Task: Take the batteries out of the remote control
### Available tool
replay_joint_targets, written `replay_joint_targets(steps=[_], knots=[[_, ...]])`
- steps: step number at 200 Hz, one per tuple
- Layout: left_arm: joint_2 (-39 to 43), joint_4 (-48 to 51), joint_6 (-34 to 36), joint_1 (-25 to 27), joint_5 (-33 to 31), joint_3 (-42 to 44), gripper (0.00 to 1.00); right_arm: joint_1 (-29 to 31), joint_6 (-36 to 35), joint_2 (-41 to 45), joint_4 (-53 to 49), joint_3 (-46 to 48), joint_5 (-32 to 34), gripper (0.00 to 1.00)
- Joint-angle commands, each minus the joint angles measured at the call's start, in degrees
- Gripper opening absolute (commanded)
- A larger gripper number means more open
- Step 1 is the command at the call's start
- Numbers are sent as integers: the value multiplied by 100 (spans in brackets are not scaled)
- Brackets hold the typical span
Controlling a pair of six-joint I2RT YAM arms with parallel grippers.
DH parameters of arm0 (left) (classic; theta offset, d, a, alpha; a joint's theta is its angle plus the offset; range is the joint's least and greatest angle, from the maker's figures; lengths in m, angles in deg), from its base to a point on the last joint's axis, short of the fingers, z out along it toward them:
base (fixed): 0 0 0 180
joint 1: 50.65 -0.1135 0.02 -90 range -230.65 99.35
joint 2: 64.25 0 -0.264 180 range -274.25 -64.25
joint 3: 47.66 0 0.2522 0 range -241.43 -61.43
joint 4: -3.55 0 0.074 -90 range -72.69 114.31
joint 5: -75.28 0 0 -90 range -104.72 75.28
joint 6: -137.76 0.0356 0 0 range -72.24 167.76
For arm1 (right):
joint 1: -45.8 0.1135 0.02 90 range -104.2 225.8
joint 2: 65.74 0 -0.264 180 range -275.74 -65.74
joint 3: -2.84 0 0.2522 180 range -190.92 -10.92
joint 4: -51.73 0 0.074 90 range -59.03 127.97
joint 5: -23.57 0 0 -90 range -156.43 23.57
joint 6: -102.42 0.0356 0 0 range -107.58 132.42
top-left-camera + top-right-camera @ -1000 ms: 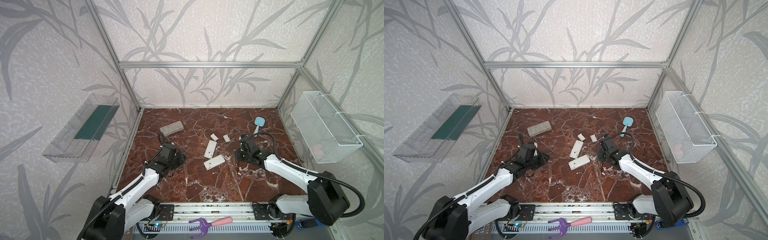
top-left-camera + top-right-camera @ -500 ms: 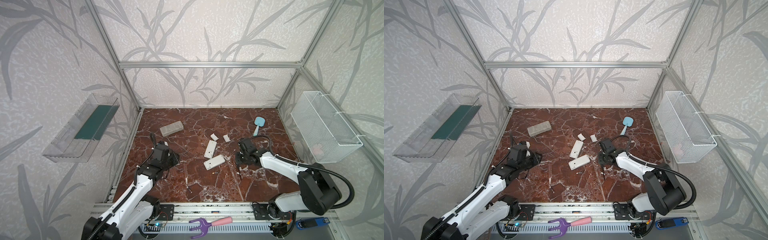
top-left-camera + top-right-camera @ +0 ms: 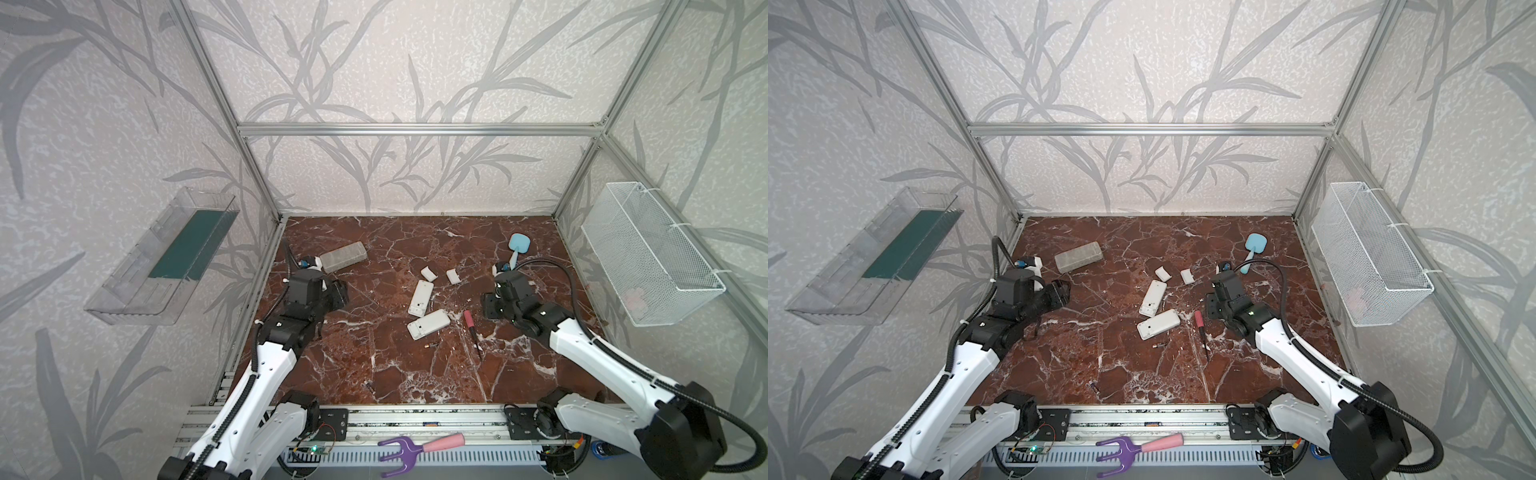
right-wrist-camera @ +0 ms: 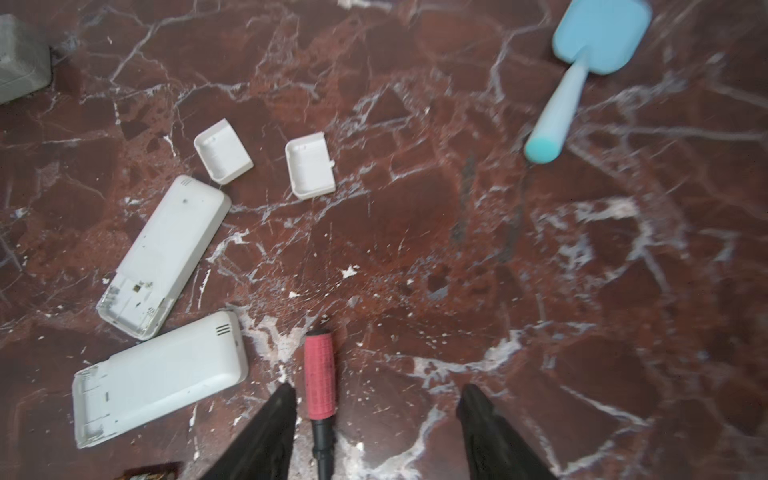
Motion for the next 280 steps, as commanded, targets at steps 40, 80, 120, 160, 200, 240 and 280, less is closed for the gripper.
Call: replay_joint_targets(steps=[40,80,120,160,200,240,280], knots=[[-190,-1141,1786,-489,-1468,32,100,-182,-2322,736,2573,1361,1912,98],[-432,-2636,2414,-879,-1182,923,100,-737,-2521,253,4308,2242,1564,100],[-1276,-3404,1955,-1261,-1135,1363,100,-909,-3126,-1112,6638,2653,1587,99],[-1858,-4817,2257,-1330,-985,1896,99,-1040,-3217,-1971,8012,2585,1356,99],[-2497,-5990,2114,-1380,-1006,2115,99,-1295,-2722,-2143,7819,2367,852,99],[-3129,-7050,2229,-1393,-707,2216,99,-1506,-2586,-2791,8983,2705,344,99],[-3655,-7775,2284,-1393,-572,2369,99,-1540,-2606,-3125,9203,2646,279,99]])
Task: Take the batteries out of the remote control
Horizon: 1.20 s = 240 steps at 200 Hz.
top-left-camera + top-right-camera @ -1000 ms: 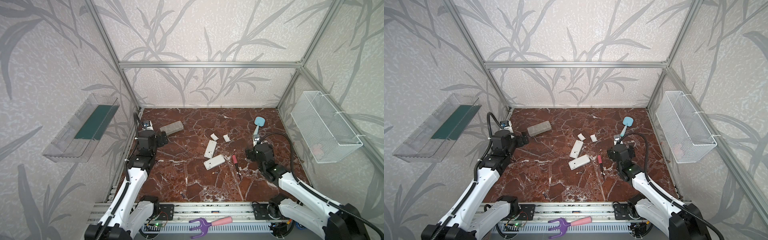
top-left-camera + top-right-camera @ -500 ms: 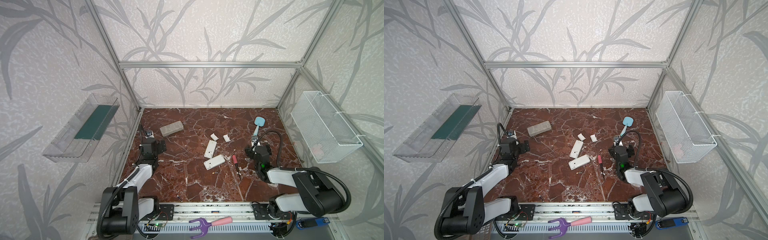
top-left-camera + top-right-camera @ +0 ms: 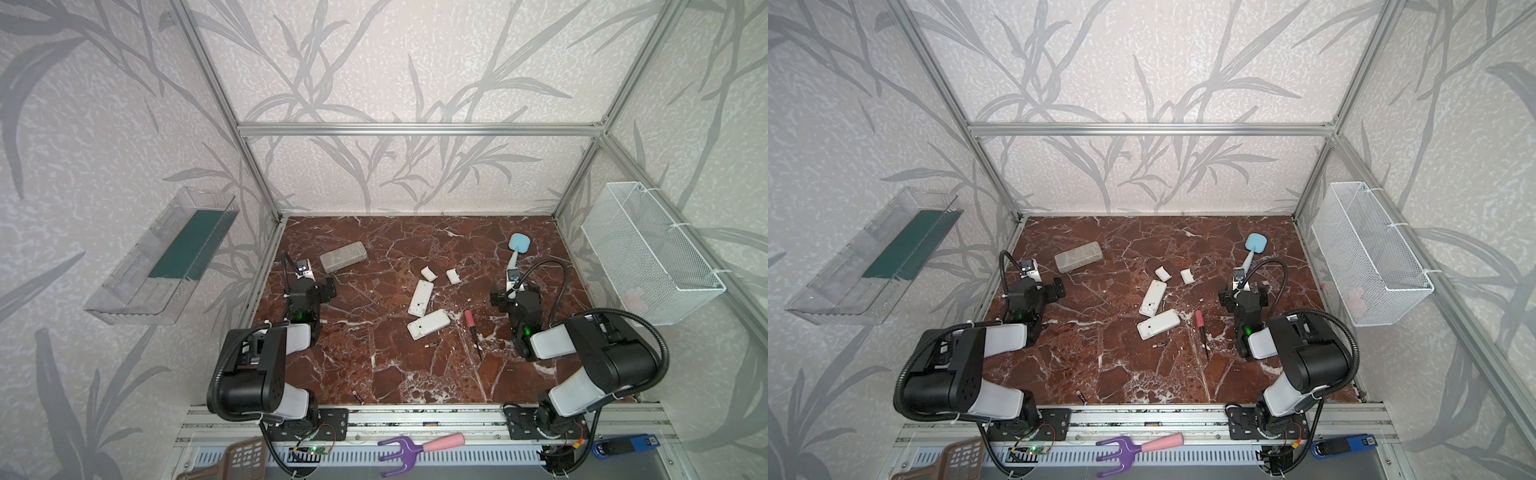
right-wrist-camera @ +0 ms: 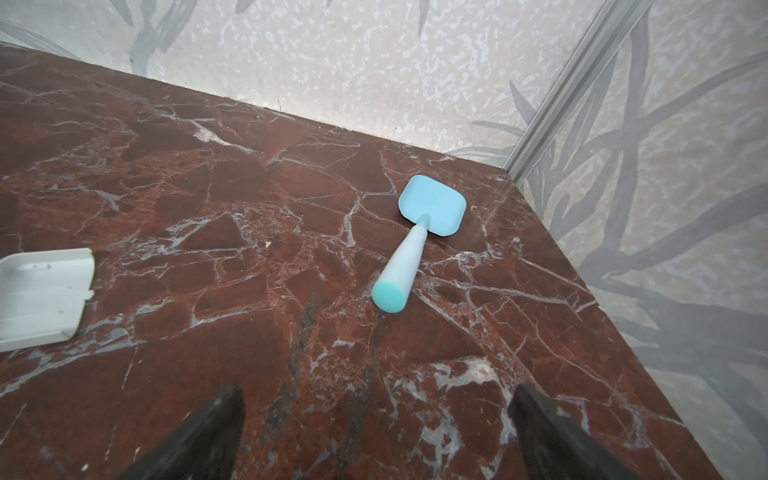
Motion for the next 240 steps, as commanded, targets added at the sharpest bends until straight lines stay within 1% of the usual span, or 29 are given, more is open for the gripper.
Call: replay_joint_targets(steps=[1,8,19,35,240], knots=[[-249,-876,133,-24,141,188,99,-30,110,12,419,-49,-102,99],[-328,-1007,140,-21,151,217,99,-24,94,-30,372,-115,-50,99],[-456,-1188,178,-26,187,227,99,-32,147,58,-59,-260,-56,99],[-385,-763,239,-28,316,75,99,-71,173,62,-204,-332,-104,99],[-429,-755,326,37,280,38,99,-84,183,63,-206,-341,-115,99]])
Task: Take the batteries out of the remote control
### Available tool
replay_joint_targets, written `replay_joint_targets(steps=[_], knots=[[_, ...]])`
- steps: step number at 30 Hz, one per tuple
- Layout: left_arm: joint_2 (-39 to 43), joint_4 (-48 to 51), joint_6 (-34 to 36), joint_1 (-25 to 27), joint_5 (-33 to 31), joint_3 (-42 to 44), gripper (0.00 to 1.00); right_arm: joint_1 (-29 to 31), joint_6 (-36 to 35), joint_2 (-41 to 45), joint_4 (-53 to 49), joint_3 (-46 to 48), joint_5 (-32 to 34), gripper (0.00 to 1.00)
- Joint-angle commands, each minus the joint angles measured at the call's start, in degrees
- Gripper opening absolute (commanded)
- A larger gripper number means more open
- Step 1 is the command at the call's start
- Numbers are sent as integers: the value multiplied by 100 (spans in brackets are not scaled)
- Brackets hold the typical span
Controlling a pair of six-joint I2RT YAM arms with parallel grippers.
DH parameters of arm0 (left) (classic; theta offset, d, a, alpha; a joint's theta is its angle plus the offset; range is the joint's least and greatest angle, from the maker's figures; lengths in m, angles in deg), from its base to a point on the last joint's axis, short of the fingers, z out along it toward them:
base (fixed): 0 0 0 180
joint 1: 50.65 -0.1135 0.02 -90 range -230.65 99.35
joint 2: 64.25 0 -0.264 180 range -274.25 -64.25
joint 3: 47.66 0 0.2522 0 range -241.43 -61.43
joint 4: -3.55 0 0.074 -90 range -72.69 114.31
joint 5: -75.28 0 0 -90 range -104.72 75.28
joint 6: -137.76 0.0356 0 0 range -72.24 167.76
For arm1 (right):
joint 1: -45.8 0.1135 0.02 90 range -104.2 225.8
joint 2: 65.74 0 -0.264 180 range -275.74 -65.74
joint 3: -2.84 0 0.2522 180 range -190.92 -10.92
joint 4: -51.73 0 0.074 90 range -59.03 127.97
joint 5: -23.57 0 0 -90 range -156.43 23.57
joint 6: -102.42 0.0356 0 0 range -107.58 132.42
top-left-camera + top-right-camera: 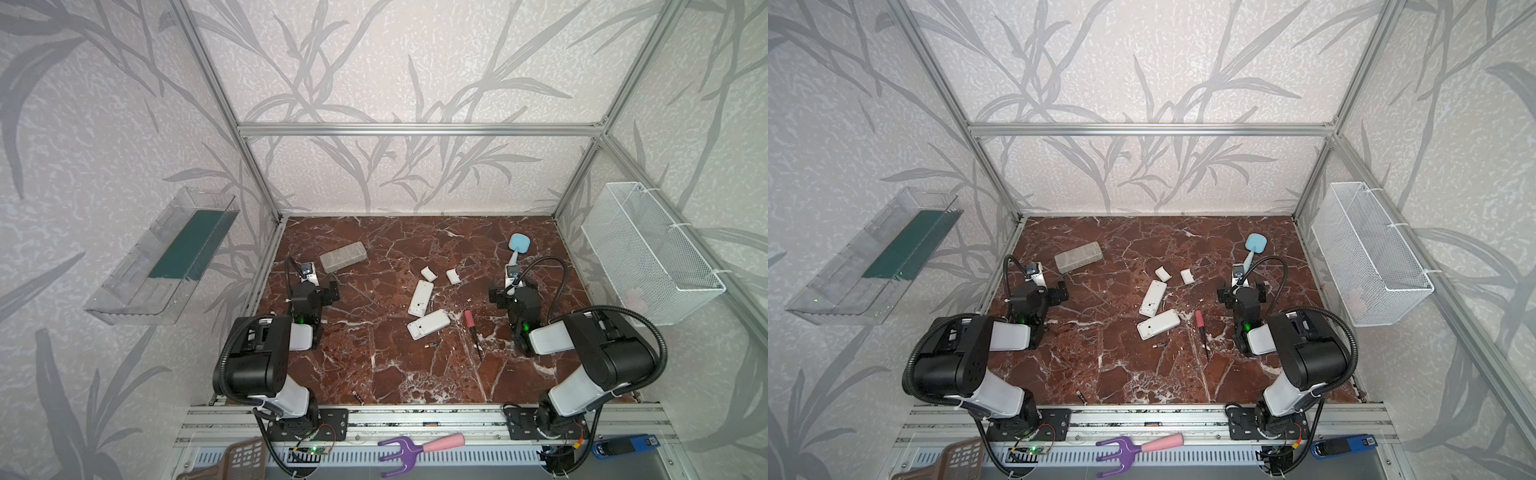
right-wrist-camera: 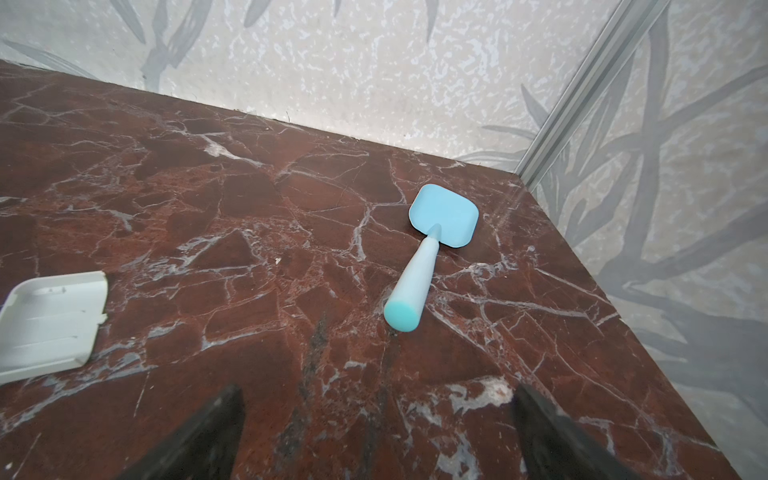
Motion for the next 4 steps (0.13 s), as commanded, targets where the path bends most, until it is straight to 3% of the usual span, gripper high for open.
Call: replay_joint_targets(steps=[1,4], knots=[[-21,-119,140,20,5,-126,99,-25,60,71,13,-89,2,99],[-33,-183,105,13,-5,-109,99,-25,53,70,15,-85,8,99]])
